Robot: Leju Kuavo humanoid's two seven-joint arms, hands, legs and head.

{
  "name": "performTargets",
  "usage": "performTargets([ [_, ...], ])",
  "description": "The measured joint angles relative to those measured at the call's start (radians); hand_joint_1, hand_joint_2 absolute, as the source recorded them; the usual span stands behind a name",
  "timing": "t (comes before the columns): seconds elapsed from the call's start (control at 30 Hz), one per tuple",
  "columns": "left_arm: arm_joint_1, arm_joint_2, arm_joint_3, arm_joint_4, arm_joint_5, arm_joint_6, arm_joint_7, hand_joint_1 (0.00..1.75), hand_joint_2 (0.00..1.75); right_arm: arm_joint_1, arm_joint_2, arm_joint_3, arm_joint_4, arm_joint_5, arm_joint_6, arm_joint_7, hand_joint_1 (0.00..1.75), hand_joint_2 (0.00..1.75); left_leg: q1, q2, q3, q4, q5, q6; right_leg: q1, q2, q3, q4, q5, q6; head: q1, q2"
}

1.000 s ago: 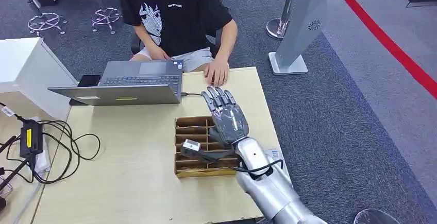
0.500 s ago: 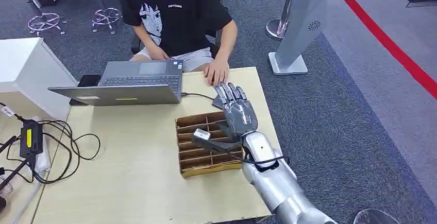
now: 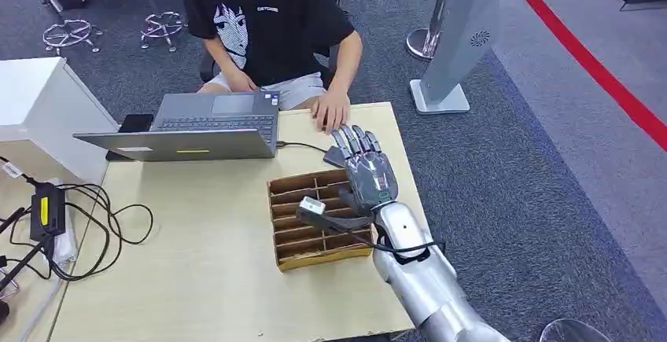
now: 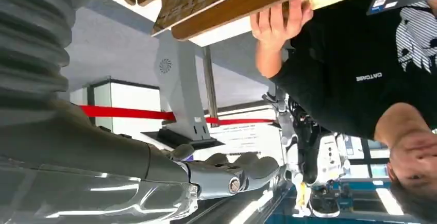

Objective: Pass the card to the sensor for recognition and then transmit it.

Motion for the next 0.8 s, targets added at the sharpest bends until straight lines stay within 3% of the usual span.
performTargets([
  [0.1, 0.000, 0.000, 0.000, 0.000, 0.000, 0.000, 0.000, 0.00, 1.75, 0.007, 0.000, 0.002, -0.017, 0.003, 0.002, -0.003, 0.03, 1.75, 0.000, 0.000, 0.000, 0.000, 0.000, 0.000, 0.000, 0.000, 0.000, 0.000, 0.000, 0.000, 0.000, 0.000],
  [0.13, 0.000, 0.000, -0.001, 0.000, 0.000, 0.000, 0.000, 0.00, 1.75, 0.009, 0.000, 0.003, -0.023, 0.003, 0.002, -0.003, 1.43, 1.75, 0.000, 0.000, 0.000, 0.000, 0.000, 0.000, 0.000, 0.000, 0.000, 0.000, 0.000, 0.000, 0.000, 0.000],
  [0.17, 0.000, 0.000, -0.001, 0.000, 0.000, 0.000, 0.000, 0.00, 1.75, 0.011, 0.000, 0.006, -0.029, 0.003, 0.003, -0.003, 1.75, 1.75, 0.000, 0.000, 0.000, 0.000, 0.000, 0.000, 0.000, 0.000, 0.000, 0.000, 0.000, 0.000, 0.000, 0.000],
  [0.47, 0.000, 0.000, -0.004, 0.000, 0.000, 0.000, 0.000, 0.00, 1.75, 0.029, 0.000, 0.024, -0.083, -0.003, 0.007, 0.007, 1.59, 1.75, 0.000, 0.000, 0.000, 0.000, 0.000, 0.000, 0.000, 0.000, 0.000, 0.000, 0.000, 0.000, 0.000, 0.000],
  [0.57, 0.000, 0.000, -0.007, 0.000, 0.000, 0.000, 0.000, 0.00, 1.75, 0.032, 0.000, 0.024, -0.092, -0.003, 0.007, 0.007, 1.45, 1.75, 0.000, 0.000, 0.000, 0.000, 0.000, 0.000, 0.000, 0.000, 0.000, 0.000, 0.000, 0.000, 0.000, 0.000],
  [0.6, 0.000, 0.000, -0.008, 0.000, 0.000, 0.000, 0.000, 0.00, 1.75, 0.033, 0.000, 0.024, -0.093, -0.003, 0.007, 0.007, 1.29, 1.75, 0.000, 0.000, 0.000, 0.000, 0.000, 0.000, 0.000, 0.000, 0.000, 0.000, 0.000, 0.000, 0.000, 0.000],
  [0.63, 0.000, 0.000, -0.008, 0.000, 0.000, 0.000, 0.000, 0.00, 1.75, 0.035, 0.000, 0.024, -0.095, -0.003, 0.007, 0.008, 0.73, 1.75, 0.000, 0.000, 0.000, 0.000, 0.000, 0.000, 0.000, 0.000, 0.000, 0.000, 0.000, 0.000, 0.000, 0.000],
  [0.67, 0.000, 0.000, -0.008, 0.000, 0.000, 0.000, 0.000, 0.00, 1.75, 0.035, 0.000, 0.024, -0.097, -0.003, 0.007, 0.008, 0.73, 1.75, 0.000, 0.000, 0.000, 0.000, 0.000, 0.000, 0.000, 0.000, 0.000, 0.000, 0.000, 0.000, 0.000, 0.000],
  [0.7, 0.000, 0.000, -0.008, 0.000, 0.000, 0.000, 0.000, 0.00, 1.75, 0.036, 0.000, 0.024, -0.097, -0.004, 0.007, 0.008, 0.03, 1.75, 0.000, 0.000, 0.000, 0.000, 0.000, 0.000, 0.000, 0.000, 0.000, 0.000, 0.000, 0.000, 0.000, 0.000],
  [0.8, 0.000, 0.000, -0.008, 0.000, 0.000, 0.000, 0.000, 0.00, 1.75, 0.039, 0.000, 0.024, -0.099, -0.005, 0.006, 0.007, 0.00, 1.75, 0.000, 0.000, 0.000, 0.000, 0.000, 0.000, 0.000, 0.000, 0.000, 0.000, 0.000, 0.000, 0.000, 0.000],
])
